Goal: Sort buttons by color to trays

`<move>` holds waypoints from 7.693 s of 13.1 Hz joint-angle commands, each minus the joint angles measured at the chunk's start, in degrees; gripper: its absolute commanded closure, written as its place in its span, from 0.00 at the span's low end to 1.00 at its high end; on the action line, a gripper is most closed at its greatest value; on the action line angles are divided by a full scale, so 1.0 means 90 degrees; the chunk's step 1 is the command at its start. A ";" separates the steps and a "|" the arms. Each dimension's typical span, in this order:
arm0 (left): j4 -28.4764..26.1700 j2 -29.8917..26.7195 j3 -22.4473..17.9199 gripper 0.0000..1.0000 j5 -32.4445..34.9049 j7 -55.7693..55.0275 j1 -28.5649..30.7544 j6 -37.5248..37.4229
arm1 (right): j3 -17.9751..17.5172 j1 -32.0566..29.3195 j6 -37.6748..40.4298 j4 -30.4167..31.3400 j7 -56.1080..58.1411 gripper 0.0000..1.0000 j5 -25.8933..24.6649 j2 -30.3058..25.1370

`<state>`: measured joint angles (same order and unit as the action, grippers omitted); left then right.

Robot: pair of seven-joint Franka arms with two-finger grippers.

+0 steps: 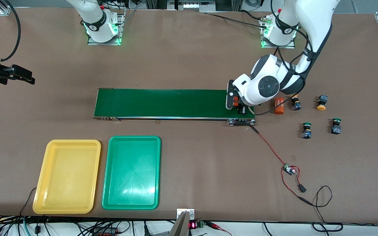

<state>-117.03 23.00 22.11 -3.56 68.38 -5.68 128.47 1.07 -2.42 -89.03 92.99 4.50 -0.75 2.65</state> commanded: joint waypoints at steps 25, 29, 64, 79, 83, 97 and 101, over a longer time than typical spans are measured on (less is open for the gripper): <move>-0.0580 -0.0690 -0.1362 0.00 0.0072 -0.5778 0.2506 -0.0593 | 0.0009 0.0093 0.0146 0.0019 -0.0051 0.00 -0.0044 0.0009; -0.0853 -0.0612 -0.1353 0.00 0.0356 -0.6396 0.2574 -0.0419 | 0.0009 0.0093 0.0156 0.0019 -0.0061 0.00 -0.0014 0.0009; -0.0014 -0.0389 0.1362 1.00 0.0278 -0.9893 0.1608 -0.0419 | -0.0001 0.0142 0.0068 0.0000 -0.0080 0.00 0.0064 0.0048; 0.0228 0.0081 0.1255 0.00 0.0337 -0.9786 0.1481 0.0178 | -0.0001 0.0142 0.0097 0.0019 0.0027 0.00 0.0054 0.0048; 0.0357 -0.0591 0.1235 0.00 0.0346 -0.9815 0.1869 -0.0239 | -0.0001 0.0142 0.0097 0.0029 0.0027 0.00 0.0054 0.0048; 0.0347 0.0061 0.0727 0.00 0.1548 -0.6187 0.5620 -0.0730 | -0.0060 0.0599 -0.0321 0.1657 -0.0731 0.00 0.0484 -0.0937; -0.0364 0.0042 0.0718 0.00 0.1937 -0.5674 0.5992 -0.0701 | -0.0079 0.1546 -0.0791 0.2333 -0.1748 0.00 0.0425 -0.1319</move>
<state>-116.95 24.36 27.70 11.10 16.01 47.07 122.21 0.25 8.58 -93.54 109.78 -7.94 3.15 -6.25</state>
